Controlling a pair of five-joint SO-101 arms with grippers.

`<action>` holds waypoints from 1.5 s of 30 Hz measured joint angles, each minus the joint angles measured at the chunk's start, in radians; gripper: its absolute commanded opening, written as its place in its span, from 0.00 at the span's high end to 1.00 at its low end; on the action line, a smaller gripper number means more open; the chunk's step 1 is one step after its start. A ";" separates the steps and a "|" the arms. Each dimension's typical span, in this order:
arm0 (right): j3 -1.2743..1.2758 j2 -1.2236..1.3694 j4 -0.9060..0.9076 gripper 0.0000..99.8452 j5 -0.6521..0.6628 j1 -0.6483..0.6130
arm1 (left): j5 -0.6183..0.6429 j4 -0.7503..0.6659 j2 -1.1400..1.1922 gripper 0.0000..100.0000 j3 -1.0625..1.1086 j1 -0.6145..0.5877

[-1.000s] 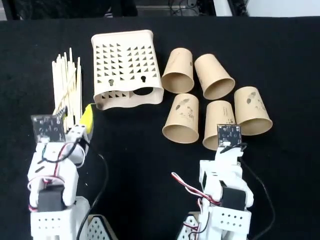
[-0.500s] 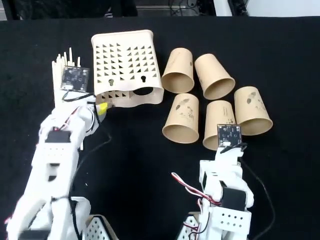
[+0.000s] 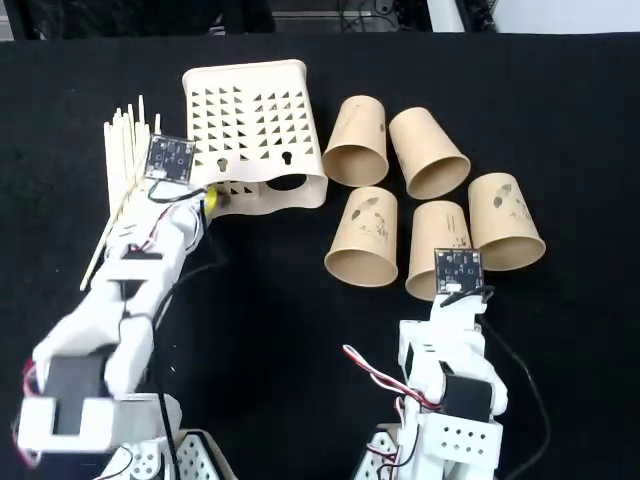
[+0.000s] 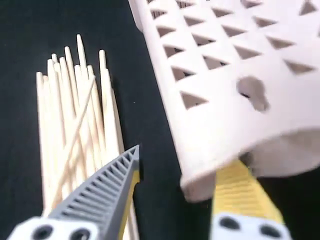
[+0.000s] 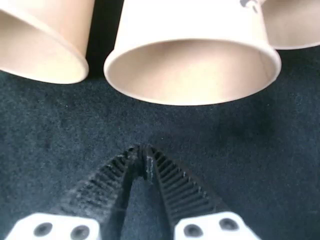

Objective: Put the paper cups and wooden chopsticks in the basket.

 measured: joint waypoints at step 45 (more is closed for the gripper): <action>0.000 0.000 0.000 0.99 0.000 0.000 | 0.543 1.231 -0.901 0.87 -0.376 0.100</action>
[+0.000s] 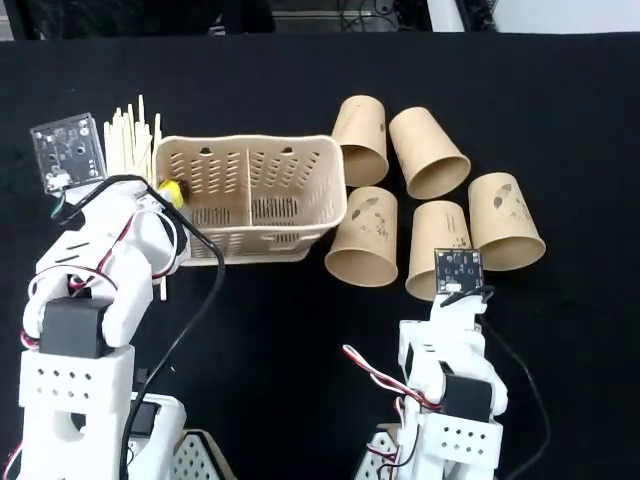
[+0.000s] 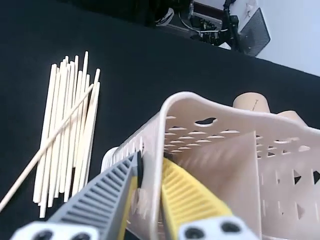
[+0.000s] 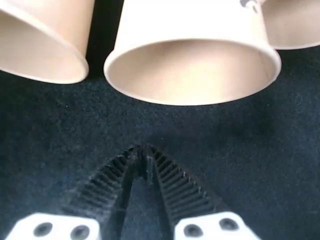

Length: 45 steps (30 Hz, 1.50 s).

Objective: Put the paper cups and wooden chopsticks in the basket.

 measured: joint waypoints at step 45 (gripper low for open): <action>0.000 0.000 0.000 0.99 0.000 0.000 | -0.353 0.370 -0.034 0.72 -0.278 -0.499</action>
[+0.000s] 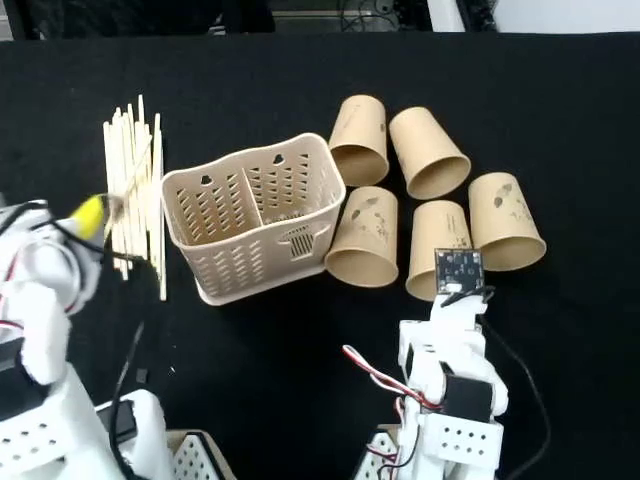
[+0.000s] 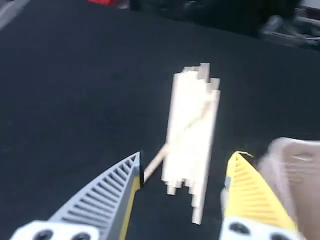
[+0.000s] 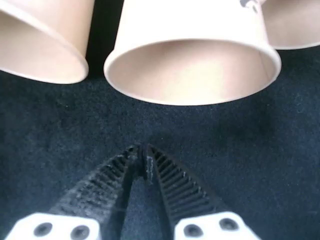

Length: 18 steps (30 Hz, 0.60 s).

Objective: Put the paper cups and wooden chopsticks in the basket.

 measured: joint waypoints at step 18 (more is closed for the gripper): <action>0.000 0.000 0.000 0.99 0.000 0.000 | -0.138 -0.259 0.813 0.72 0.021 -0.034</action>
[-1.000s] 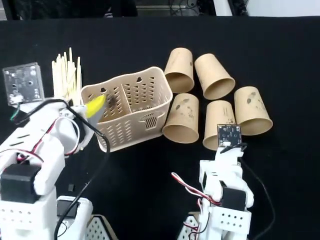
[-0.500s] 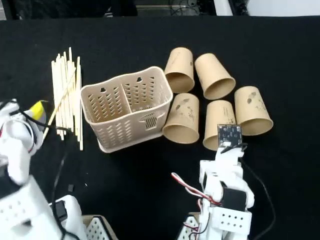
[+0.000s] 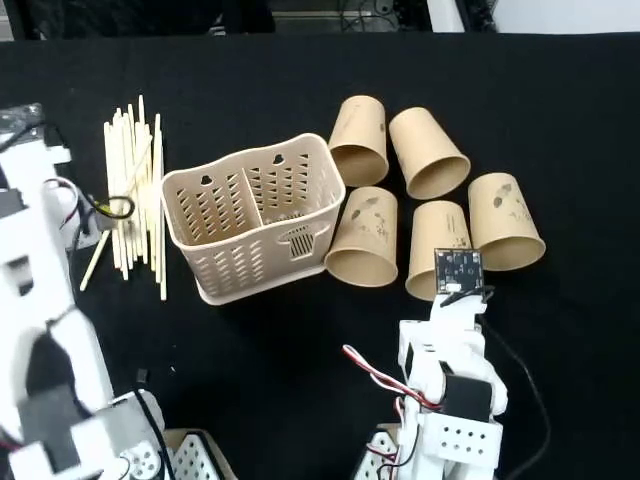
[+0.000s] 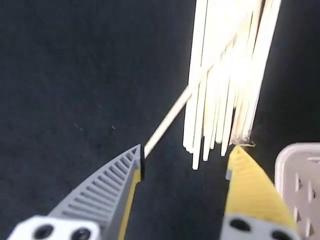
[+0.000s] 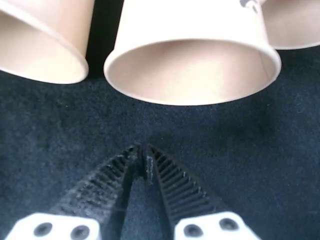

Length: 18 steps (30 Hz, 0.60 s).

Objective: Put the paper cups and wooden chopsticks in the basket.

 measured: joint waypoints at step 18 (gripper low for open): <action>-0.405 0.000 0.051 0.81 0.499 0.121 | 0.066 0.199 -0.158 0.72 0.021 0.000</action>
